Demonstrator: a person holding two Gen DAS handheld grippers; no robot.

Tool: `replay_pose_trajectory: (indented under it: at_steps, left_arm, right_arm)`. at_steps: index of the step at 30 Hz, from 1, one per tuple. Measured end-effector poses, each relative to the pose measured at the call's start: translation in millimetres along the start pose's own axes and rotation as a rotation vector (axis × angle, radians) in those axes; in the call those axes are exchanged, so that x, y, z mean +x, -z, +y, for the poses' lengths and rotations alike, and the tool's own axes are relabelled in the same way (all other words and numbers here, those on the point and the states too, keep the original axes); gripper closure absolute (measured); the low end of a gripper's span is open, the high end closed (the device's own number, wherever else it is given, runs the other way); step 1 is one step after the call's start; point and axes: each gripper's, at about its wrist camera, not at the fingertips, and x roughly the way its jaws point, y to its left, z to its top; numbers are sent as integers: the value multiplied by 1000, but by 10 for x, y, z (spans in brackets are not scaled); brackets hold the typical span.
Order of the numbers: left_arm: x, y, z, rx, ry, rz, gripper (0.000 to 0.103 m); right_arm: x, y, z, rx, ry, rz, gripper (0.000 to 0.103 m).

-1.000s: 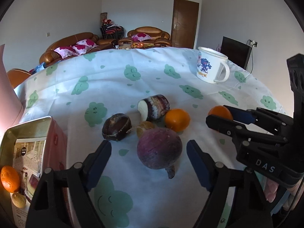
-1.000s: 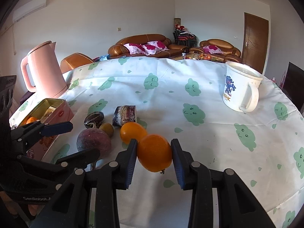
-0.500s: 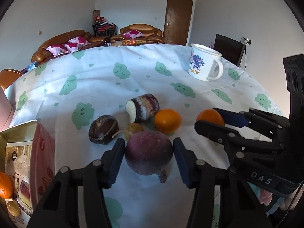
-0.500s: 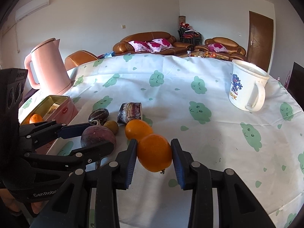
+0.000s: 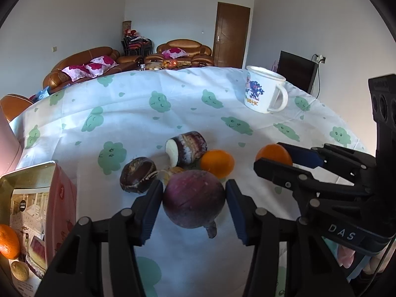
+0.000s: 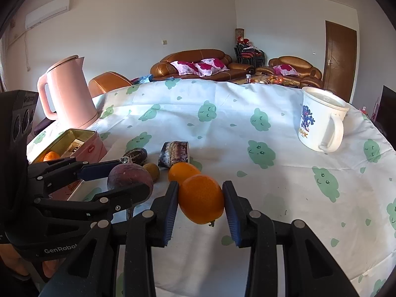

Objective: Organize fruits
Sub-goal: 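Carry the purple fruit toward the tin with the left gripper while the right carries the orange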

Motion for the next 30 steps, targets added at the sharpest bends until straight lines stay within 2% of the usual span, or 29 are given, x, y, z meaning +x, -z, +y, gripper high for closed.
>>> replay_pose_trajectory:
  at_steps: [30]
  left_arm:
    - [-281,31,-36,19,-67,-149,49]
  right_arm:
    - [-206,23,56,-30,-25,-108,65]
